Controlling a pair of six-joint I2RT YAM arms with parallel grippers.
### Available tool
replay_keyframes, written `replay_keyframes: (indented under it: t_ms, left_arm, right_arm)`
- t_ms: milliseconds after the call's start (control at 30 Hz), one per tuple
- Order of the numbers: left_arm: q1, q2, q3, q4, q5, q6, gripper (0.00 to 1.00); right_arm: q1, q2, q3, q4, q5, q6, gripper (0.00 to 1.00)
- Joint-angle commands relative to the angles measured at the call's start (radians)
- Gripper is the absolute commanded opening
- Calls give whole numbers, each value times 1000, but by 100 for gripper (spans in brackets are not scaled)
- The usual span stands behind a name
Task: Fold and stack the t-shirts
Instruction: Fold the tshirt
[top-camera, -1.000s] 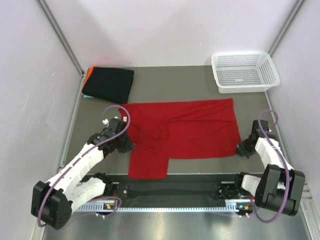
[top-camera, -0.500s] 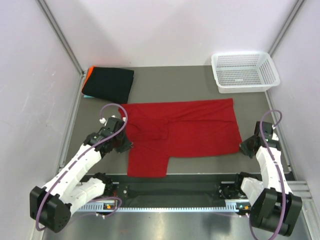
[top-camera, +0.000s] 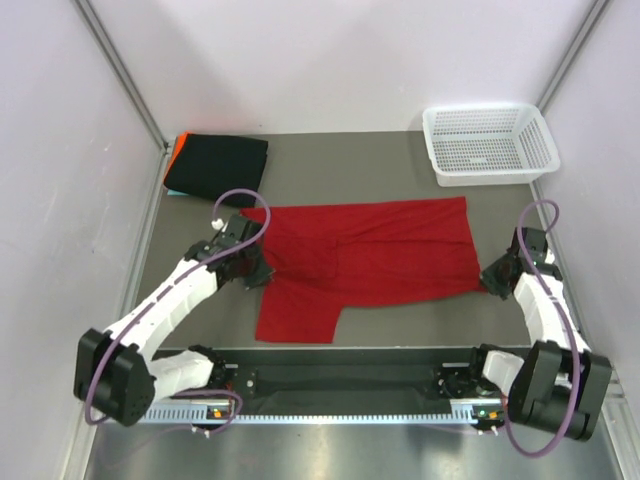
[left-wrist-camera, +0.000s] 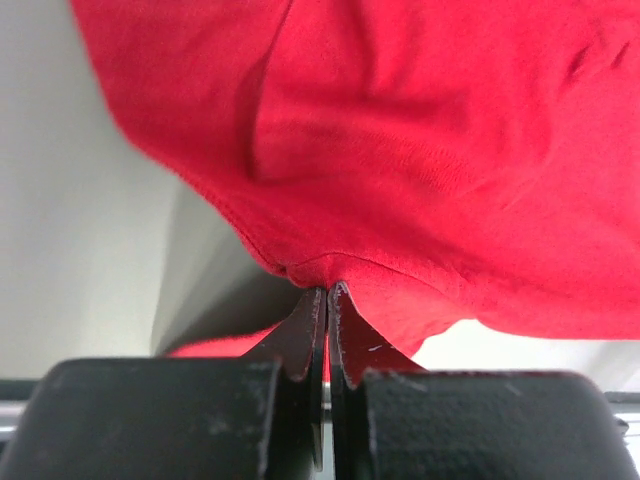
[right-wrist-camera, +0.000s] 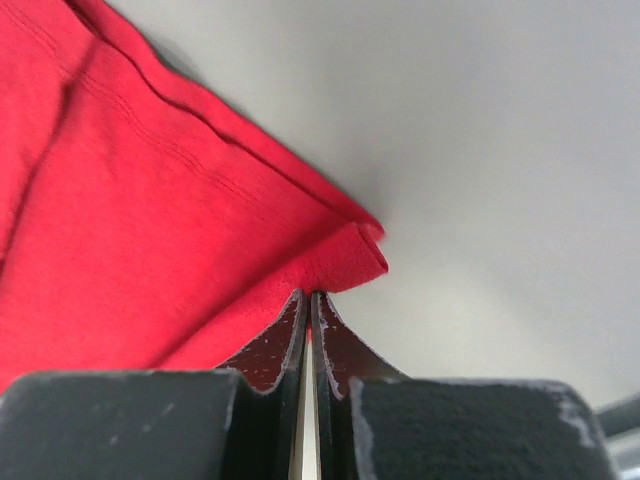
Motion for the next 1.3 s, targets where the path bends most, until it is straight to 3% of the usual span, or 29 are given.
replay_keyframes:
  t_ms: [0, 300, 767, 1267]
  left_arm:
    - [7, 59, 89, 71, -31, 30, 0]
    - [62, 188, 222, 58, -48, 62, 0]
    - [180, 389, 357, 55, -22, 145, 0]
    - [216, 444, 393, -6, -44, 209, 0]
  right_arm:
    - [-12, 61, 76, 119, -35, -50, 0]
    - [-12, 273, 248, 113, -61, -109, 0]
    - [9, 475, 368, 163, -179, -130, 0]
    - [85, 627, 481, 124, -136, -112, 1]
